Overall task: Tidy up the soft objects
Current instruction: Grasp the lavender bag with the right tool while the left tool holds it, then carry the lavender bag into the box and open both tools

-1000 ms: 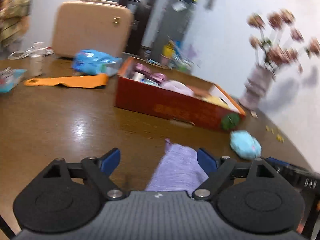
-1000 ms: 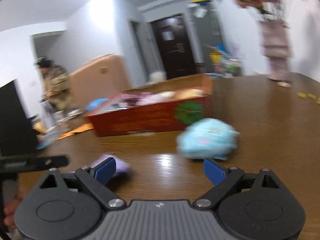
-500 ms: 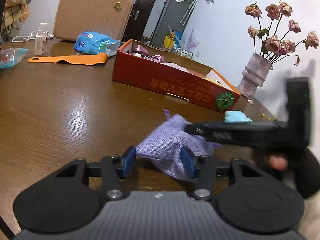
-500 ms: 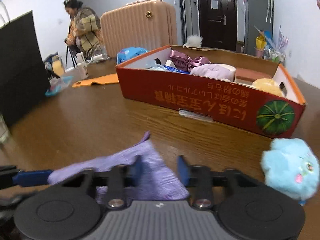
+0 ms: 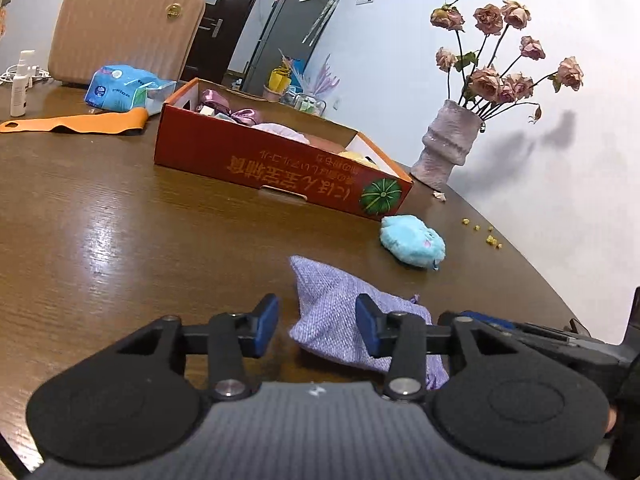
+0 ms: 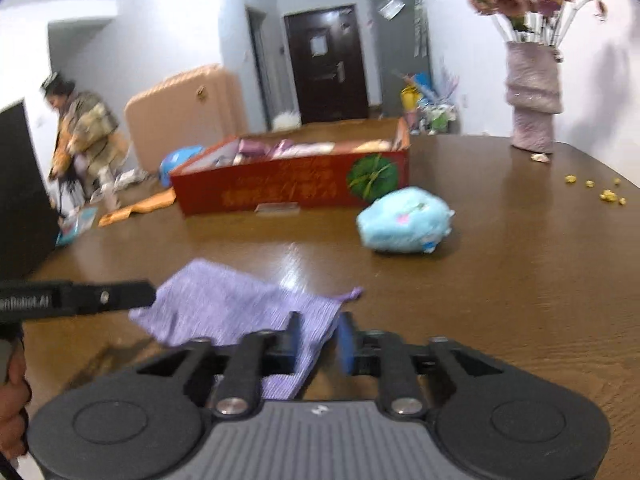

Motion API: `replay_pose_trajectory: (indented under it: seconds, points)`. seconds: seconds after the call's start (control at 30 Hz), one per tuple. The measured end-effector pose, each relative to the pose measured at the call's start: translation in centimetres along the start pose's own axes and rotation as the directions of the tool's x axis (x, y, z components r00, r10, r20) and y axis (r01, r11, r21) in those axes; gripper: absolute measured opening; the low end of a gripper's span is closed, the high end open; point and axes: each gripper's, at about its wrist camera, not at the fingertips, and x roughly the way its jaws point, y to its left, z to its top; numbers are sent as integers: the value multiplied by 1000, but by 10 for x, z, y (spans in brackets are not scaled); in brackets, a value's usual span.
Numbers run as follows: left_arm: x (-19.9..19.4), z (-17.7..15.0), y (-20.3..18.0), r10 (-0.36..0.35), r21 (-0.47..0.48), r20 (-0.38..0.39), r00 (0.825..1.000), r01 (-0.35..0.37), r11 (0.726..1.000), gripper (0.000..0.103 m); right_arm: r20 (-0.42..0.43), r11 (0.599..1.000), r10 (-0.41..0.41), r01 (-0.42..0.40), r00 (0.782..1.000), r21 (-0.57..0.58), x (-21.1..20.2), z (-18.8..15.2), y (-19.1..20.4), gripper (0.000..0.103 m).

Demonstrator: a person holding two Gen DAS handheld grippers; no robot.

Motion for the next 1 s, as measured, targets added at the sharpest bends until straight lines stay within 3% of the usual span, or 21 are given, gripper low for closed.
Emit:
replay_pose_trajectory:
  seconds: [0.03,0.13,0.17,0.23,0.33,0.5,0.53,0.6,0.67,0.8,1.0]
  points:
    - [2,1,0,2,-6,-1,1000,-2,1000,51,3,1000,5,-5,1000,25,4,0,-1,63]
    - [6,1,0,-1,-22,-8,1000,1,1000,49,-38,1000,21,-20,999,23,23,3,4,63]
    - [8,0,-2,-2,-10,-18,1000,2,1000,45,-49,1000,3,-3,999,-8,29,3,9,62]
    - [15,-3,-3,5,20,-47,999,-4,1000,24,-48,996,-36,32,998,-85,37,3,21,60]
    - [24,-8,-2,38,44,-82,996,-35,998,15,-48,964,-113,98,992,-246,49,0,41,59]
    - [25,-11,-3,44,58,-81,996,-39,998,10,-73,981,-65,50,995,-186,51,4,31,55]
    - [25,-12,-4,45,68,-76,996,-40,997,10,-75,982,-50,35,996,-184,51,4,30,51]
    - [26,-12,-8,53,92,-73,996,-46,995,9,-73,977,-9,-7,997,-212,48,1,34,26]
    - [25,-15,-12,65,123,-63,996,-57,991,9,-60,969,-15,-1,998,-248,45,-3,43,18]
    - [27,-17,-16,86,150,-56,995,-76,986,9,-31,949,-53,41,998,-313,43,-10,59,10]
    - [24,-18,-17,76,158,-46,996,-68,985,8,-30,953,-48,37,998,-300,41,-9,58,9]
